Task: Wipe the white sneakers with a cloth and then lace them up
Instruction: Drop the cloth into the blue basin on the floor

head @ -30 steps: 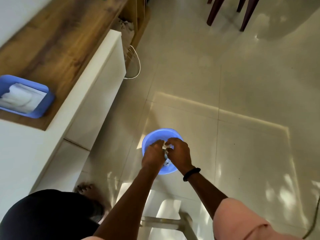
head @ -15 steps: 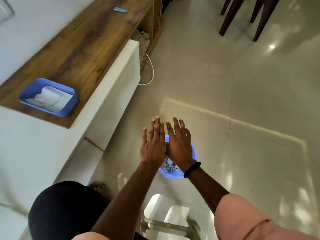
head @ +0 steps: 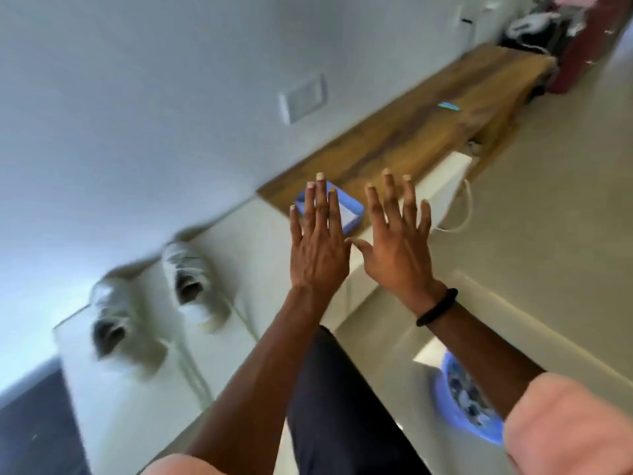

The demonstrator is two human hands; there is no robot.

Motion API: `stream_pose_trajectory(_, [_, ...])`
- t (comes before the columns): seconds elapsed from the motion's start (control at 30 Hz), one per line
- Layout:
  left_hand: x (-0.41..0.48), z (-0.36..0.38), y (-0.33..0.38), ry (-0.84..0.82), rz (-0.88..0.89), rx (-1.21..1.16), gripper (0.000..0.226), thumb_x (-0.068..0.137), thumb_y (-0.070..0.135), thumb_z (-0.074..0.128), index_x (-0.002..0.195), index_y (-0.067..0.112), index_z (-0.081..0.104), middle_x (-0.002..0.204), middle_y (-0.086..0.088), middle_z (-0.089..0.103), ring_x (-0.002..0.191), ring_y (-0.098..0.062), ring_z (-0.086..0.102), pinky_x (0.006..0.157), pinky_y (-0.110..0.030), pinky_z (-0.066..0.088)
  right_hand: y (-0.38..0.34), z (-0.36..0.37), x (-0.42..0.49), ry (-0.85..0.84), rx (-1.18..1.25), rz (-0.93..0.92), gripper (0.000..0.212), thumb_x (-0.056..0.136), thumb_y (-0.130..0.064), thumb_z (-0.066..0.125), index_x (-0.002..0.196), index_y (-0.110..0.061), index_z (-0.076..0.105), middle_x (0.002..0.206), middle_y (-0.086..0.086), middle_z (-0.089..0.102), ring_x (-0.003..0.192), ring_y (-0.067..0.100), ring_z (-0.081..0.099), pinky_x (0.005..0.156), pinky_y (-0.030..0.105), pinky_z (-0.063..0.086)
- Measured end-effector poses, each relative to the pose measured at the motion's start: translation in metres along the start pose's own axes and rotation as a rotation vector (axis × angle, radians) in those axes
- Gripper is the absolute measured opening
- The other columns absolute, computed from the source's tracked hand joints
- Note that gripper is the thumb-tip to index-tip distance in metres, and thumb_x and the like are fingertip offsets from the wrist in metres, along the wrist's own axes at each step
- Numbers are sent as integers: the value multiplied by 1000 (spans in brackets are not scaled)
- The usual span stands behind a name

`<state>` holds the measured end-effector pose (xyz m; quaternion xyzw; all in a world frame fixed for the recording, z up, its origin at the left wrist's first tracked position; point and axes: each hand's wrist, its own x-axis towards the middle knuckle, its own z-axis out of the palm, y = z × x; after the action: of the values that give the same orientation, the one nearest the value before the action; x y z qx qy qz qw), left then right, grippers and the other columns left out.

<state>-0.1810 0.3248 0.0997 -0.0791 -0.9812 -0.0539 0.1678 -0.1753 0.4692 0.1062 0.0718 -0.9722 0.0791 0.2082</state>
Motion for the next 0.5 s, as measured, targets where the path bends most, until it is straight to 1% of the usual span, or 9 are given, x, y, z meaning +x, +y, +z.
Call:
stream_pose_trajectory(0.1, [-13,-32,-55,81,-108,6,86,95,37,55,160,3,9,169,-15,-5,157,-29,-5,125,-53,10,-59,-7,24,47,38,-127,99,85,-52,67,161,-17,13,170,12,2,155,39,2,118,63,19])
stream_pose_trajectory(0.17, [-29,-54,-94,131,-170,44,89,96,38,54,161,4,4,169,-15,-10,157,-29,-11,126,-52,5,-104,-9,37,59,66,-207,101,86,-48,69,161,-17,10,170,12,0,155,39,1,118,65,17])
stream_pose_trajectory(0.27, [-54,-75,-144,148,-263,88,90,99,38,51,160,4,-4,168,-14,-17,155,-28,-17,126,-53,4,-165,-11,44,79,116,-292,103,86,-43,71,162,-17,6,170,10,-5,156,37,-3,120,64,13])
stream_pose_trajectory(0.4, [-92,-91,-204,177,-379,130,87,100,36,51,160,4,-3,169,-14,-14,156,-28,-14,126,-52,5,-244,-9,42,79,182,-405,101,85,-42,71,161,-16,9,170,9,-3,156,35,-2,120,63,16])
stream_pose_trajectory(0.5, [-119,-94,-239,193,-456,162,85,100,35,51,161,4,1,169,-13,-12,156,-28,-12,126,-52,7,-295,-3,33,50,225,-497,100,87,-43,69,161,-17,8,170,8,-4,156,33,-4,121,59,13])
